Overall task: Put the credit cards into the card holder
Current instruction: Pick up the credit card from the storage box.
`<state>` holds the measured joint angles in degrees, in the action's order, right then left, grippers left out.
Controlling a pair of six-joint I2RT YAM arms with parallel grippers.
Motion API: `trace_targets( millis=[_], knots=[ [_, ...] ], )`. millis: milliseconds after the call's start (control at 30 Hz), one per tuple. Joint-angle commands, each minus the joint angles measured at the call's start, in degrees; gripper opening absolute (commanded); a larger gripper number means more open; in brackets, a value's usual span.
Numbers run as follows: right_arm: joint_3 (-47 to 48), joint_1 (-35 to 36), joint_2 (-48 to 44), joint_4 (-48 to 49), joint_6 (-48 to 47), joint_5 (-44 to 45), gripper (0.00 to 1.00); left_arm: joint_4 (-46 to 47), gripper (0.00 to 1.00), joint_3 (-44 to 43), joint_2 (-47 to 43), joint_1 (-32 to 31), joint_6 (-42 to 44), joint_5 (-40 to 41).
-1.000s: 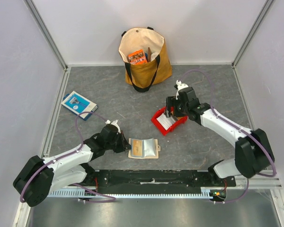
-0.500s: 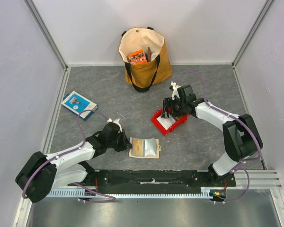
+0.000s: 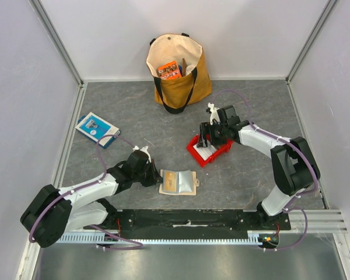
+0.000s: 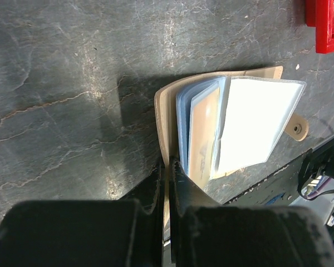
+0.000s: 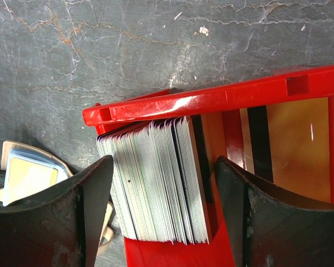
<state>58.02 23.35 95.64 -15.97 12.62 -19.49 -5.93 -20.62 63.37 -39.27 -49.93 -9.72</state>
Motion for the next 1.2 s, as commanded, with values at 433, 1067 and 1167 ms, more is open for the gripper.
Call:
trace_targets(
  millis=[433, 1067, 1167],
  knots=[
    [2.54, -1.38, -1.5, -0.56, -1.11, -4.42, 0.69, 1.63, 0.02, -1.88, 1.58, -0.11, 2.12, -1.36],
    [2.36, -3.4, -2.38, -0.03, -0.23, -5.03, 0.57, 2.15, 0.02, -1.97, 2.81, -0.11, 2.12, -1.71],
    [2.36, -3.58, -2.21, 0.23, 0.12, -5.3, 0.55, 2.24, 0.02, -2.05, 2.98, -0.11, 2.12, -1.71]
  ],
)
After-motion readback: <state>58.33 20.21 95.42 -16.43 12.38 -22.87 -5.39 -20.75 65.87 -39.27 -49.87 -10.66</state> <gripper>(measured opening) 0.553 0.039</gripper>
